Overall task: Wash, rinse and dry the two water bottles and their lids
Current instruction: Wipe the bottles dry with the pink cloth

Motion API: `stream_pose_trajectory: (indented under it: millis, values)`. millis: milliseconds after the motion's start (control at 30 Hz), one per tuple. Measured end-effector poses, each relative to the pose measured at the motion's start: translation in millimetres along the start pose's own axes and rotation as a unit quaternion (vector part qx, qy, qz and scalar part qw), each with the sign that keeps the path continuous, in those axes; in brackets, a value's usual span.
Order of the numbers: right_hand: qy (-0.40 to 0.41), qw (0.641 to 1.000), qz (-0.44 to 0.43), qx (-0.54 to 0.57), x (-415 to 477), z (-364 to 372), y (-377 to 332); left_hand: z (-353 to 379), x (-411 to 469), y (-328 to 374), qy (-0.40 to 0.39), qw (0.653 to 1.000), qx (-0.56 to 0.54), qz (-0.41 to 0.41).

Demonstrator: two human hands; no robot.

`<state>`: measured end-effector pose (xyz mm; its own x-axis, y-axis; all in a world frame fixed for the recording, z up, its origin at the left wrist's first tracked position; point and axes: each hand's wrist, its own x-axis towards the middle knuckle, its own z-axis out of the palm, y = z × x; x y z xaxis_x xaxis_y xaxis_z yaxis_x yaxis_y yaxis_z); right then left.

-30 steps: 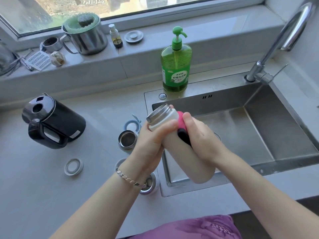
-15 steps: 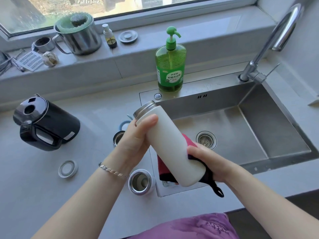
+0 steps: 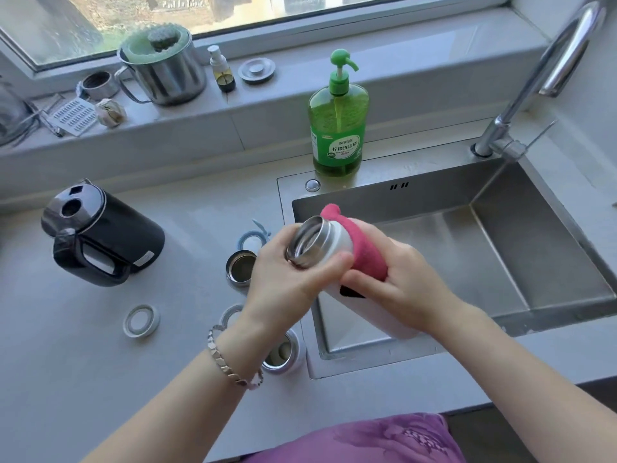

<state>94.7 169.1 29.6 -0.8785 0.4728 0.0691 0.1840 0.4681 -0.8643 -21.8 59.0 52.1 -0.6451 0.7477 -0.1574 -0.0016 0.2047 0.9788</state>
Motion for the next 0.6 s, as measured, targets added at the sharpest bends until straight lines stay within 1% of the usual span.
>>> stream_pose_trajectory:
  millis: [33, 67, 133, 167, 200, 233, 267, 300, 333, 367, 400, 433, 500, 533, 567, 600]
  values:
    - [-0.022, 1.000, 0.005, 0.019, 6, -2, -1, -1, -1, 0, 0.000, 1.000, -0.006, 0.019]
    - [-0.039, 0.997, 0.037, 0.061, 12, -4, 0, -3, 0, 1, -0.004, 0.999, -0.007, 0.038]
    - [-0.082, 0.973, 0.153, 0.153, 18, -9, 6, -11, 2, 4, -0.025, 0.997, 0.011, 0.072]
    - [-0.123, 0.953, 0.225, 0.163, 17, -11, 7, -15, 3, 6, -0.039, 0.995, 0.019, 0.085]
    - [-0.145, 0.939, 0.272, 0.154, 15, -11, 9, -18, 3, 6, -0.048, 0.994, 0.024, 0.092]
    - [-0.141, 0.938, 0.286, 0.137, 11, -9, 8, -20, 3, 5, -0.052, 0.994, 0.027, 0.095]
    - [-0.107, 0.952, 0.264, 0.116, 6, -4, 7, -21, 2, 3, -0.049, 0.994, 0.029, 0.096]
    - [-0.054, 0.972, 0.214, 0.088, 2, 2, 4, -21, 2, 1, -0.042, 0.994, 0.033, 0.096]
    - [-0.018, 0.988, 0.148, 0.047, -1, 7, -3, -20, 1, -2, -0.034, 0.993, 0.040, 0.102]
    - [0.002, 0.996, 0.084, 0.009, -3, 12, -9, -17, 1, -4, -0.027, 0.992, 0.047, 0.112]
    - [0.013, 0.999, 0.042, -0.013, -3, 17, -10, -15, 0, -7, -0.022, 0.991, 0.051, 0.122]
    - [0.015, 0.999, 0.030, -0.027, -1, 19, -13, -13, -2, -8, -0.020, 0.990, 0.051, 0.127]
    - [0.004, 0.996, 0.072, -0.047, 7, 16, -14, -12, -3, -9, -0.020, 0.990, 0.049, 0.131]
    - [-0.036, 0.993, 0.114, -0.019, 12, 11, -14, -12, -3, -9, -0.026, 0.989, 0.049, 0.135]
    - [-0.099, 0.979, 0.168, 0.056, 18, 3, -14, -13, -4, -8, -0.038, 0.988, 0.048, 0.141]
    - [-0.160, 0.949, 0.226, 0.153, 23, -5, -12, -14, -4, -6, -0.052, 0.987, 0.045, 0.147]
